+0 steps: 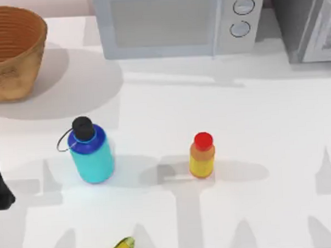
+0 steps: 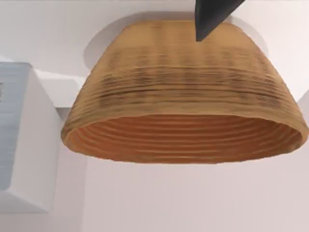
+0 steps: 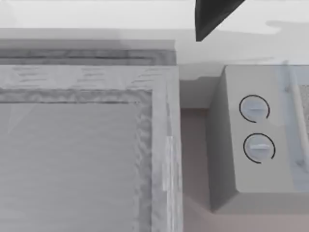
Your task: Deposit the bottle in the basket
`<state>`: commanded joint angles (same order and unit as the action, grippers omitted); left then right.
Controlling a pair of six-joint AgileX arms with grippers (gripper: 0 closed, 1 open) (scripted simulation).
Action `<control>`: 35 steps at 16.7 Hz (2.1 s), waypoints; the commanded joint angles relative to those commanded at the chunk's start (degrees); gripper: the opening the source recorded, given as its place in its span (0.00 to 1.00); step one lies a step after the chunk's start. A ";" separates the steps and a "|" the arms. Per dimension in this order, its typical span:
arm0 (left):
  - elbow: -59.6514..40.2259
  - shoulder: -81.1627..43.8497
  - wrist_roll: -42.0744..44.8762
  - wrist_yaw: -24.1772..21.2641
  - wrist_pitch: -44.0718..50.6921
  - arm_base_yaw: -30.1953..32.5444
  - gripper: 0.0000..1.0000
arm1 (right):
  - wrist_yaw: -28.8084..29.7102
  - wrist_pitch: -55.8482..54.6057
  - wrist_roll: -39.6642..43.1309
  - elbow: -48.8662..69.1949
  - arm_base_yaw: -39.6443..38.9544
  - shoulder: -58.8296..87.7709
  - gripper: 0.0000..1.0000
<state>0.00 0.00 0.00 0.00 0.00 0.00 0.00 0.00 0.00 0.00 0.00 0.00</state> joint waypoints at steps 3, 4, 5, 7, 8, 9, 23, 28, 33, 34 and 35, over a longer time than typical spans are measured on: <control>-0.05 -0.57 0.08 -0.24 -0.49 -0.03 1.00 | 0.00 0.00 0.00 0.00 0.00 0.00 1.00; -0.15 -1.74 0.24 -0.75 -1.50 -0.08 1.00 | 0.00 0.00 0.00 0.00 0.00 0.00 1.00; -0.28 -3.49 0.48 -1.51 -2.98 -0.15 1.00 | 0.00 0.00 0.00 0.00 0.00 0.00 1.00; -0.66 -8.59 1.19 -3.73 -7.20 -0.35 1.00 | 0.00 0.00 0.00 0.00 0.00 0.00 1.00; -0.88 -11.86 1.64 -5.16 -9.85 -0.48 1.00 | 0.00 0.00 0.00 0.00 0.00 0.00 1.00; -1.12 -15.53 2.15 -6.77 -12.81 -0.62 1.00 | 0.00 0.00 0.00 0.00 0.00 0.00 1.00; -4.43 -84.06 11.95 -39.17 -65.97 -4.13 1.00 | 0.00 0.00 0.00 0.00 0.00 0.00 1.00; -4.83 -101.76 14.62 -48.35 -79.13 -5.39 1.00 | 0.00 0.00 0.00 0.00 0.00 0.00 1.00; -4.95 -107.28 15.49 -51.38 -83.20 -5.74 1.00 | 0.00 0.00 0.00 0.00 0.00 0.00 1.00; -4.95 -107.28 15.49 -51.38 -83.20 -5.74 1.00 | 0.00 0.00 0.00 0.00 0.00 0.00 1.00; -4.95 -107.28 15.49 -51.38 -83.20 -5.74 1.00 | 0.00 0.00 0.00 0.00 0.00 0.00 1.00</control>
<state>-4.95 -107.28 15.49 -51.38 -83.20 -5.74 0.00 0.00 0.00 0.00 0.00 0.00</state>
